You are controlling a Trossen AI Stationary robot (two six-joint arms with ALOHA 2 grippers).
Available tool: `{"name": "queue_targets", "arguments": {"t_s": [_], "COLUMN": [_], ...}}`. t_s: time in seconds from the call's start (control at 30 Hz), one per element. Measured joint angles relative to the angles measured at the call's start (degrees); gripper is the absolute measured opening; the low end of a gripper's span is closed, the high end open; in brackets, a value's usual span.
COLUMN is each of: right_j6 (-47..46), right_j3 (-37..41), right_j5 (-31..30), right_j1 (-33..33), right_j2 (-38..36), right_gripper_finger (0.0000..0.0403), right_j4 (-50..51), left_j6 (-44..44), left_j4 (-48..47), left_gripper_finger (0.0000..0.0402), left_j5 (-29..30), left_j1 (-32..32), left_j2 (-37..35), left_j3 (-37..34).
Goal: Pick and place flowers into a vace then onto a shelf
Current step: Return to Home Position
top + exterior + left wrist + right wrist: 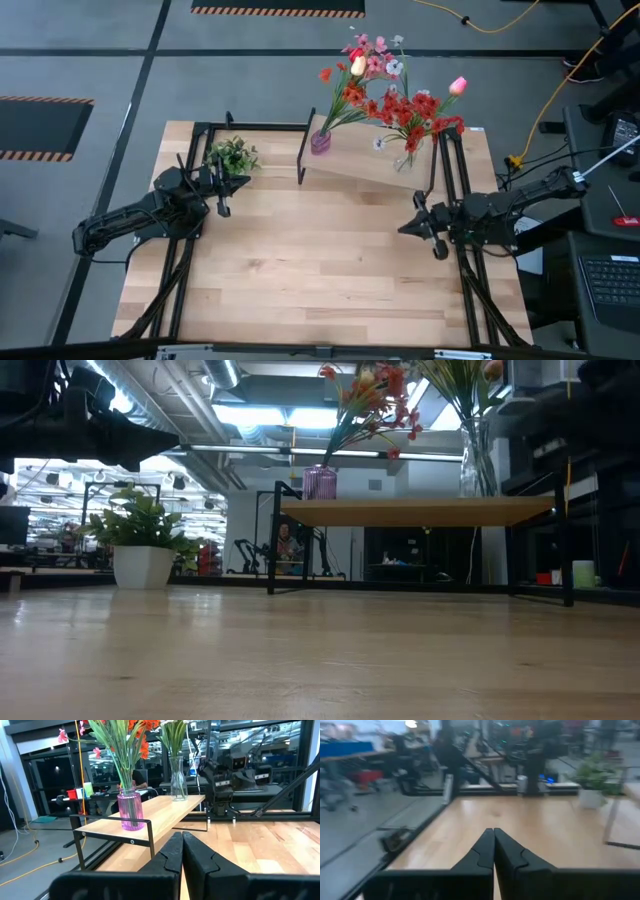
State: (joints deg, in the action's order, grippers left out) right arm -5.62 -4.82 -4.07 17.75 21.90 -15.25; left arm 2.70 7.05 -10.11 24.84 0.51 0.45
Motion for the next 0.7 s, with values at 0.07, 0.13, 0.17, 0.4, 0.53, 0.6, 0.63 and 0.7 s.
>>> {"name": "queue_targets", "arguments": {"t_s": [0.07, 0.13, 0.17, 0.4, 0.53, 0.6, 0.63, 0.7], "right_j6": [-0.38, -0.51, -0.58, 0.32, -0.28, -0.2, 0.03, -0.1], "right_j3": [3.9, 4.33, 4.25, 4.43, 4.43, 4.43, 4.43, 4.43], "right_j5": [2.62, 5.71, 6.57, 7.2, 7.18, 7.18, 7.18, 7.18], "right_j1": [0.24, 0.34, 0.34, 0.28, -0.11, -0.12, -0.12, -0.12], "right_j2": [-4.56, -8.3, -9.6, -15.89, -18.57, -18.79, -18.75, -18.7], "right_gripper_finger": [0.0004, 0.0004, 0.0004, 0.0004, 0.0004, 0.0004, 0.0004, 0.0004], "right_j4": [-1.72, 2.16, 3.38, 9.13, 11.63, 11.52, 11.62, 11.56], "left_j6": [0.0, 0.02, 0.02, 0.02, 0.01, 0.02, 0.02, 0.02], "left_j4": [0.0, -0.02, -0.02, -0.01, 0.0, 0.0, 0.0, 0.0], "left_gripper_finger": [0.0005, 0.0006, 0.0007, 0.0006, 0.0008, 0.0008, 0.0008, 0.0006], "left_j5": [0.0, -0.01, -0.02, -0.01, -0.02, -0.02, -0.02, -0.02], "left_j1": [0.01, 0.02, 0.01, 0.0, 0.0, 0.0, 0.0, 0.0], "left_j2": [0.0, 0.0, 0.0, 0.0, 0.0, 0.0, 0.0, 0.0], "left_j3": [0.0, 0.0, 0.0, 0.0, 0.0, 0.0, 0.0, 0.0]}}
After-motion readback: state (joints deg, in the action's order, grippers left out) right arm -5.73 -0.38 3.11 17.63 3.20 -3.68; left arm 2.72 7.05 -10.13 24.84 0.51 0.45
